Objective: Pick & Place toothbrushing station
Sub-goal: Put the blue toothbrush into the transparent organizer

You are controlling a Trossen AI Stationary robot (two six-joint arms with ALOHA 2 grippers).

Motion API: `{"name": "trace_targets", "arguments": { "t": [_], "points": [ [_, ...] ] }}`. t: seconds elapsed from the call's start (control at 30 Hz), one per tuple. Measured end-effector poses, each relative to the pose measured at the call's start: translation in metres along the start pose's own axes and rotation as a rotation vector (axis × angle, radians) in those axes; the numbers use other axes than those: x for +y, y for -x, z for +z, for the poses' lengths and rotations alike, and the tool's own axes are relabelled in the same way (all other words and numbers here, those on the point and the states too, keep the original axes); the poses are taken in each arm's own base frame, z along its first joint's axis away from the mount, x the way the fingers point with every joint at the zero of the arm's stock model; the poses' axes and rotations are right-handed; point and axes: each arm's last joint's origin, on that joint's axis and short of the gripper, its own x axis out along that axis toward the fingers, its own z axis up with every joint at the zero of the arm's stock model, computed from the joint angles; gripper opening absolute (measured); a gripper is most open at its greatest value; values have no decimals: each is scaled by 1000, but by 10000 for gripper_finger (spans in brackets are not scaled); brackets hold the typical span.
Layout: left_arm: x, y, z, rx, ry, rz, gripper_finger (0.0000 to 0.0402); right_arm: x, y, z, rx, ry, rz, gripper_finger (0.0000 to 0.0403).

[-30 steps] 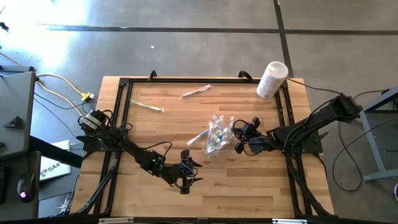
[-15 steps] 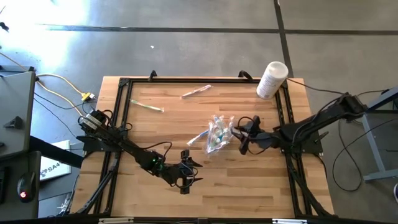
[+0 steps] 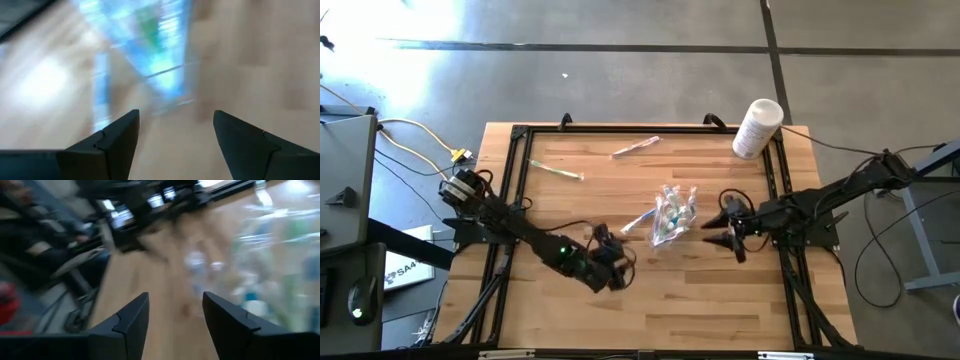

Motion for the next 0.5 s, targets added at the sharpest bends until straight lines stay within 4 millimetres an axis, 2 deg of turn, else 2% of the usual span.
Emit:
{"name": "trace_targets", "arguments": {
  "t": [0.17, 0.3, 0.5],
  "points": [
    [30, -19, -1, 79, -17, 167, 248, 14, 1, -7, 24, 24, 80, 175],
    [49, -41, -1, 138, -32, 206, 248, 24, 0, -14, 23, 48, 75, 174],
    [69, -57, 1, 211, 17, 174, 248, 33, -5, -27, 55, 88, 54, 174]
  ]
}}
